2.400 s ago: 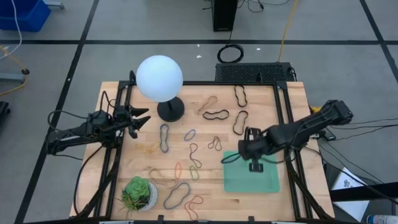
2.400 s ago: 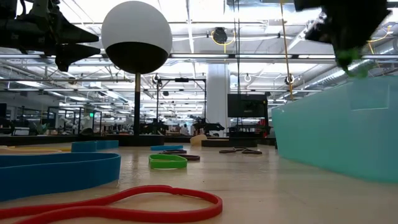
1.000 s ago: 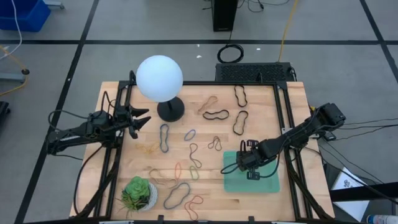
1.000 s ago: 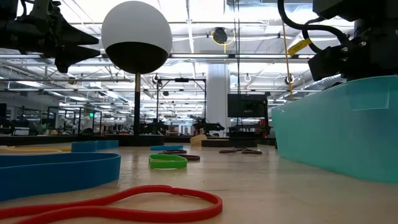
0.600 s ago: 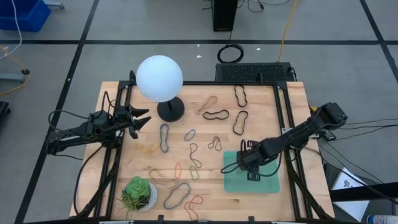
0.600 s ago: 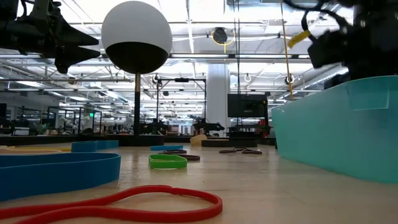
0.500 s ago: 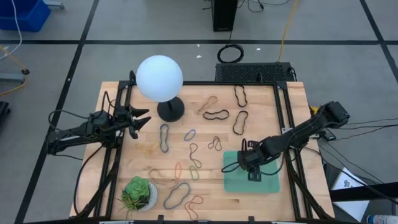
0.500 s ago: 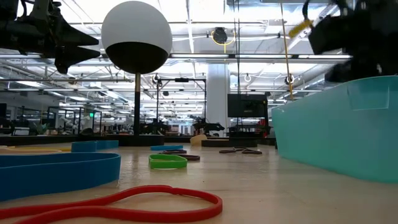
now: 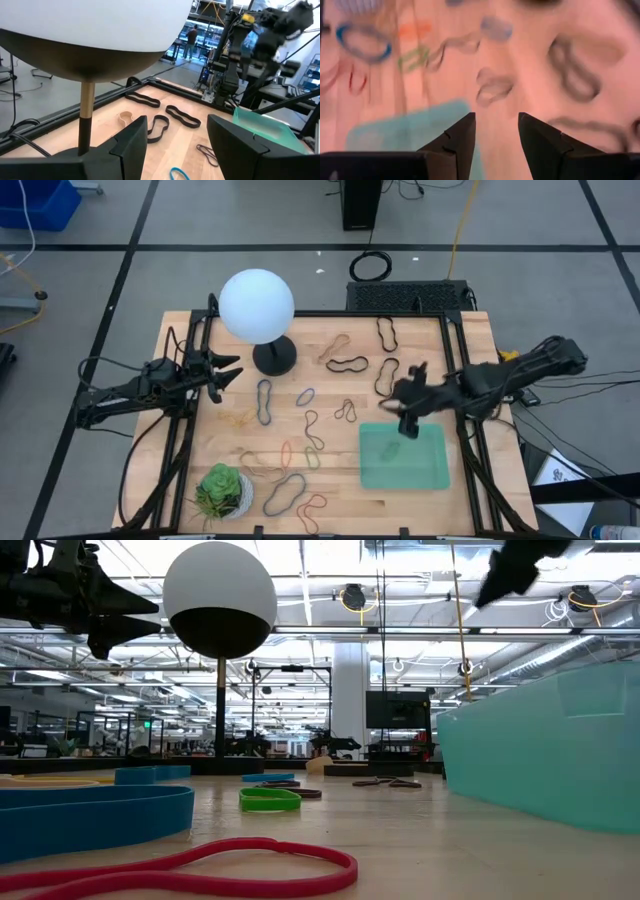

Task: Pick and place rubber bands into bin
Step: Put the bottom right black rubber band into the green bin

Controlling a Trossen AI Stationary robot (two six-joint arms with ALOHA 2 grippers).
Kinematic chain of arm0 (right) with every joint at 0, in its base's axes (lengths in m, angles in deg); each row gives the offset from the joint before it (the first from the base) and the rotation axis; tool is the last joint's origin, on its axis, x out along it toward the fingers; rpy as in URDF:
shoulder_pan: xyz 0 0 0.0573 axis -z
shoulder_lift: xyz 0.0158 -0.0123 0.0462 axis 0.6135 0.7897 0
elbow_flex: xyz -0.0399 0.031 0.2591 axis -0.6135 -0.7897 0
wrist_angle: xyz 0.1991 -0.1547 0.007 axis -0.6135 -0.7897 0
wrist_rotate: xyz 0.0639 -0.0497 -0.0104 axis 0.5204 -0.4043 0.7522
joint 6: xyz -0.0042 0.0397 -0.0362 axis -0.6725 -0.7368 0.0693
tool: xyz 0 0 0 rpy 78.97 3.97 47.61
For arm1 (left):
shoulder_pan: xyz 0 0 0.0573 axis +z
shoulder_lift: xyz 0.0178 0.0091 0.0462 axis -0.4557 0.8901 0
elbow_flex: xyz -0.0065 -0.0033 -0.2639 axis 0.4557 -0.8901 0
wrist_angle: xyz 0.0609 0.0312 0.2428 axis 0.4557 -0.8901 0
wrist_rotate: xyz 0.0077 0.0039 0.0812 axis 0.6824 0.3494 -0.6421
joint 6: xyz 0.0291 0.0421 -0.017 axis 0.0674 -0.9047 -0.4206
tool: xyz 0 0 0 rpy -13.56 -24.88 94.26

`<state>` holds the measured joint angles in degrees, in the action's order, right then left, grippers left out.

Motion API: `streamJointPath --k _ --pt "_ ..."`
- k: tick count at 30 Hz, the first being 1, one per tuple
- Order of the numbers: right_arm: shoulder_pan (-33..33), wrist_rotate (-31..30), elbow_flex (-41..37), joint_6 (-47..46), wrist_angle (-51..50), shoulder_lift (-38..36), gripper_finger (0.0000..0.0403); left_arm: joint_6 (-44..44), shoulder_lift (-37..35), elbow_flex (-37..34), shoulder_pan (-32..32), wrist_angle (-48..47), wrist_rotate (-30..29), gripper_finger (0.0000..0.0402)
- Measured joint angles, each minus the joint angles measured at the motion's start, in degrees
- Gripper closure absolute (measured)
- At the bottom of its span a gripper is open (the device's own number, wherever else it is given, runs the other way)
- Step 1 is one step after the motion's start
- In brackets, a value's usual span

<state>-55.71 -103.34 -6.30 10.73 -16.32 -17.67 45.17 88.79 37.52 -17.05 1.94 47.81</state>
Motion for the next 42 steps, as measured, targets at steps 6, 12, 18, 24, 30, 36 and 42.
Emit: streamJointPath --k 6,12,18,24,30,36,42 --pt "1.69 -4.83 -0.9 9.23 10.76 -5.57 0.0261 0.0 0.0 0.0 -0.02 -0.01 -0.01 0.019" --pt "2.6 -4.61 -2.7 19.77 18.95 -6.62 0.0262 -0.04 0.0 0.0 -0.01 -0.03 -0.01 0.019" --pt "4.09 -4.66 -2.73 30.75 19.27 -5.19 0.0264 -0.57 0.0 0.0 0.01 -0.11 -0.01 0.019" --pt "11.56 -4.42 -2.75 30.89 11.86 0.71 0.0265 -0.55 0.0 -0.01 -0.01 -0.57 -0.01 0.019" --pt "19.81 5.71 -2.78 30.89 8.67 8.55 0.0268 -0.08 0.0 -0.02 0.01 -0.93 -0.01 0.019" --pt "24.34 7.58 -2.78 31.43 5.5 15.2 0.0268 0.24 -0.02 -0.02 -0.01 -1.37 0.44 0.019" --pt "24.81 7.76 -2.85 31.05 2.01 19.46 0.0268 0.2 -0.01 -0.02 -0.01 -2.17 1.4 0.019"
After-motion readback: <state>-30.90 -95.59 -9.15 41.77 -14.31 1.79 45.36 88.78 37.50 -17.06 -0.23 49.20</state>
